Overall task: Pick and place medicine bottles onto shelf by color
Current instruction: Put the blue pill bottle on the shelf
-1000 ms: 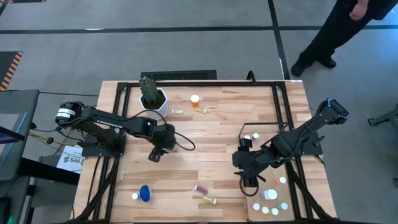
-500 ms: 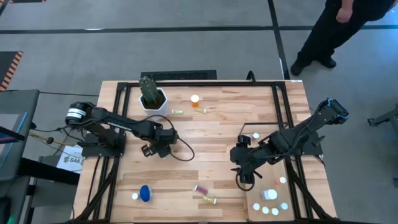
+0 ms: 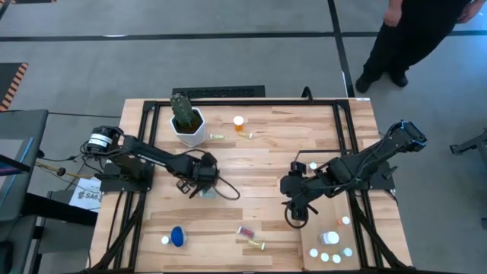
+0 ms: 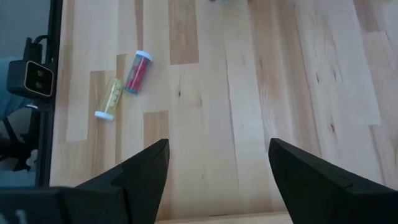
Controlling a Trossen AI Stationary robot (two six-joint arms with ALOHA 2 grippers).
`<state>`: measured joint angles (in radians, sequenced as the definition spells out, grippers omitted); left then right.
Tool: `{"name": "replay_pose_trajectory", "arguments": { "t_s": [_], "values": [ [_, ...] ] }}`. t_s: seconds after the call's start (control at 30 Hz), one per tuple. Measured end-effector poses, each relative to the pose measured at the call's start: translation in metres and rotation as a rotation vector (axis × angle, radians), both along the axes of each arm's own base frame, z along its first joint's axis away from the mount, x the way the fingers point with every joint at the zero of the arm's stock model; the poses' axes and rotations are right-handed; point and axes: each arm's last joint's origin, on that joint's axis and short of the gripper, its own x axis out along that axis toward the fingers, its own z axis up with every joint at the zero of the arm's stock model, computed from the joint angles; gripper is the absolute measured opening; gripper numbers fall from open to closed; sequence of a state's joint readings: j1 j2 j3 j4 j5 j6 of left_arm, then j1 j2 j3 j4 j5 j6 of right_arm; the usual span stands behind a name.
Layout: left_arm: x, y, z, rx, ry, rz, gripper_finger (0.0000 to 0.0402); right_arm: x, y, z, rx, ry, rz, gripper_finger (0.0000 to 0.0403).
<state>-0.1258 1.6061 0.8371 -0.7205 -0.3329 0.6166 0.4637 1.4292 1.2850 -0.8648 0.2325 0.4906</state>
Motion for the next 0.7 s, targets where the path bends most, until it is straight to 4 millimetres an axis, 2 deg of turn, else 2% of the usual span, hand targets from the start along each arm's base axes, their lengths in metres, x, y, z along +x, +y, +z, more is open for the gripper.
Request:
{"name": "replay_pose_trajectory", "arguments": {
  "t_s": [0.07, 0.2, 0.33, 0.4, 0.6, 0.7],
  "values": [
    [0.006, -0.002, 0.013, -0.011, -0.069, 0.101, 0.0176, 0.0, 0.0, 0.0, -0.009, -0.001, 0.013, 0.0297],
    [0.013, -0.008, 0.041, -0.064, -0.138, 0.185, 0.0176, 0.0, 0.0, 0.0, -0.016, -0.001, 0.022, 0.0297],
    [0.023, -0.017, 0.058, -0.272, -0.211, 0.329, 0.0176, -0.001, 0.001, 0.0, -0.017, 0.001, 0.028, 0.0297],
    [0.026, -0.025, 0.057, -0.378, -0.223, 0.374, 0.0176, -0.002, 0.003, 0.0, -0.016, 0.0, 0.034, 0.0297],
    [0.025, -0.039, 0.054, -0.417, -0.229, 0.467, 0.0176, -0.001, 0.004, 0.001, -0.011, -0.008, 0.036, 0.0297],
    [0.031, -0.045, 0.047, -0.427, -0.246, 0.51, 0.0176, 0.0, 0.003, 0.001, -0.007, -0.016, 0.034, 0.0297]
  ]
}}
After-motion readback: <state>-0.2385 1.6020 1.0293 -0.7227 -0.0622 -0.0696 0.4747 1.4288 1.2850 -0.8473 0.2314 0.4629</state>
